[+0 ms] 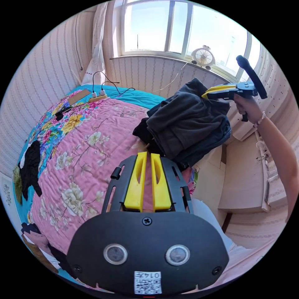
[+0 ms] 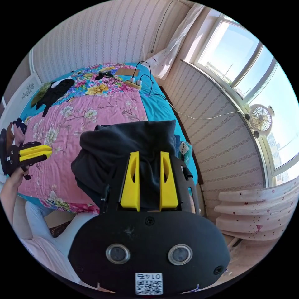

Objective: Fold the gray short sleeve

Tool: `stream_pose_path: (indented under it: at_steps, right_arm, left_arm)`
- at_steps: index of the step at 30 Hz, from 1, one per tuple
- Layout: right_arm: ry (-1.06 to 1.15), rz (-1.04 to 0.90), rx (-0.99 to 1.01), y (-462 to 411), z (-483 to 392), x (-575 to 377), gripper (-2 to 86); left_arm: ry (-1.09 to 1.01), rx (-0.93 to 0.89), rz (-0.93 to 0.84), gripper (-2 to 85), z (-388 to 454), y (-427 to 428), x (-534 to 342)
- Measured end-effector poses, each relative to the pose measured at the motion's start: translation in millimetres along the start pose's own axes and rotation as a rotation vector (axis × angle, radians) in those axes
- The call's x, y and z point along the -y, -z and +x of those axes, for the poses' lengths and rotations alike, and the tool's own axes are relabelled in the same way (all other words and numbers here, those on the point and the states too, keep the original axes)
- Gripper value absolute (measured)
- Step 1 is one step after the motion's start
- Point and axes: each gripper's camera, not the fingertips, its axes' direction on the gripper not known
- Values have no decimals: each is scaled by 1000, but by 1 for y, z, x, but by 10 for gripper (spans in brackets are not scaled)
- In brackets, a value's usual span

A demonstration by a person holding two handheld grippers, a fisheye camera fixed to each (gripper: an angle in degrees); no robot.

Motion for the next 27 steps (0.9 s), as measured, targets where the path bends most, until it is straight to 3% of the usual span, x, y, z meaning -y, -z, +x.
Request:
stream_pose_path:
  at_steps: [13, 20, 23, 27]
  right_arm:
    - [30, 60, 116, -18, -55, -53, 129]
    - [136, 119, 387, -21, -131, -90, 144]
    - [208, 131, 432, -29, -189, -117, 143]
    - [250, 109, 547, -57, -280, -165, 137]
  left_arm:
    - [-15, -95, 45, 54, 27, 116, -29]
    - [8, -53, 175, 64, 11, 235, -93]
    - [-6, 86, 253, 66, 3, 304, -170]
    - [82, 412, 202, 68, -13, 383, -308]
